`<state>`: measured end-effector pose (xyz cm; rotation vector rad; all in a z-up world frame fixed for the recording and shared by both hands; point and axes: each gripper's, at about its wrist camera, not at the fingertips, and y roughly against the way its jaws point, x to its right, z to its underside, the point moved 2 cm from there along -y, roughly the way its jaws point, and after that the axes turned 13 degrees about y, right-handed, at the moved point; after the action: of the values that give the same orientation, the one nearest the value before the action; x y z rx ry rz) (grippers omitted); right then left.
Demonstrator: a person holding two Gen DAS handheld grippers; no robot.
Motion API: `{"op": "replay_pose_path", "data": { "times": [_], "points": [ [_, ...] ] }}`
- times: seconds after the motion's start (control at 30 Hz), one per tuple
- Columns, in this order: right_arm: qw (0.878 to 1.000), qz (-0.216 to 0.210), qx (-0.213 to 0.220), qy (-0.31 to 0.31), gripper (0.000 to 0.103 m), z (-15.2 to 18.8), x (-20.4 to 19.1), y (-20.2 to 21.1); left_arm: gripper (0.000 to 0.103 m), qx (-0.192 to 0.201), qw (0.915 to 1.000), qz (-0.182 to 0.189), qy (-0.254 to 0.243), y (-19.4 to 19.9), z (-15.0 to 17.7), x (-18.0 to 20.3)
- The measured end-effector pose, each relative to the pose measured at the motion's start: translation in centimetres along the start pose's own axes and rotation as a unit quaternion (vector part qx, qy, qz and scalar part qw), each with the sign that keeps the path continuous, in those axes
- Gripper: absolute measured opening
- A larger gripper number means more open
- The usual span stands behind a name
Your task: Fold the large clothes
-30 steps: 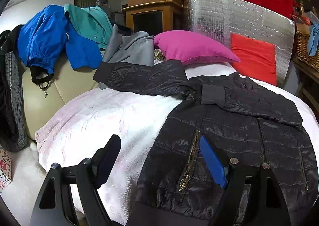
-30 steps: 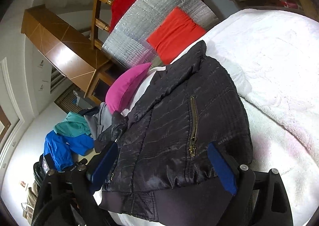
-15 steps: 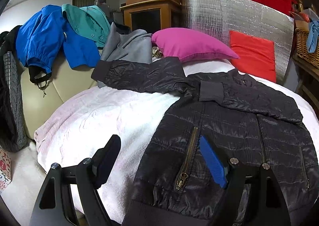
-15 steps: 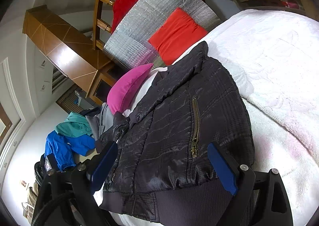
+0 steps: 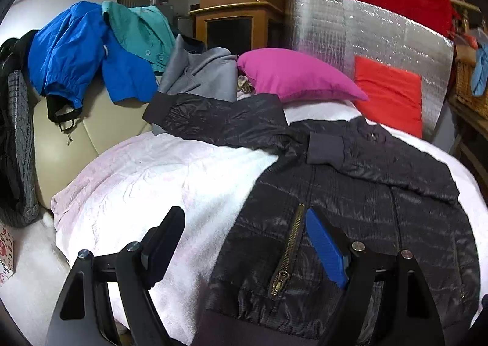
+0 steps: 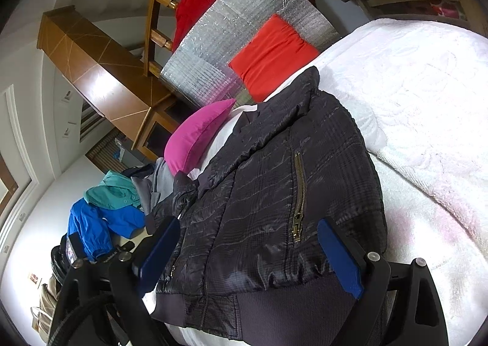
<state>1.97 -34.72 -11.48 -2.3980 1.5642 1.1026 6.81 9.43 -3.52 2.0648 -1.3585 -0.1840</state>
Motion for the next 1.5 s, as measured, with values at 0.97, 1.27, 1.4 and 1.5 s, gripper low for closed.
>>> {"op": "replay_pose_path", "data": {
  "times": [0.97,1.27,1.4,1.5],
  "points": [
    [0.996,0.047,-0.071,0.023,0.093,0.4,-0.3,-3.6,0.082,-0.142,0.9104,0.103,0.375,-22.3,-16.2,-18.0],
    [0.991,0.081,-0.104,0.037,0.093,0.4,-0.2,-5.8,0.081,-0.114,0.8954,0.085,0.422,-31.5,-21.6,-21.9],
    [0.989,0.090,-0.113,0.039,0.093,0.4,0.0,-6.4,0.081,-0.107,0.8959,0.071,0.425,-34.4,-22.6,-22.8],
    [0.988,0.094,-0.118,0.041,0.094,0.4,0.1,-6.7,0.081,-0.102,0.8994,0.062,0.420,-35.8,-23.0,-23.3]
  ]
}}
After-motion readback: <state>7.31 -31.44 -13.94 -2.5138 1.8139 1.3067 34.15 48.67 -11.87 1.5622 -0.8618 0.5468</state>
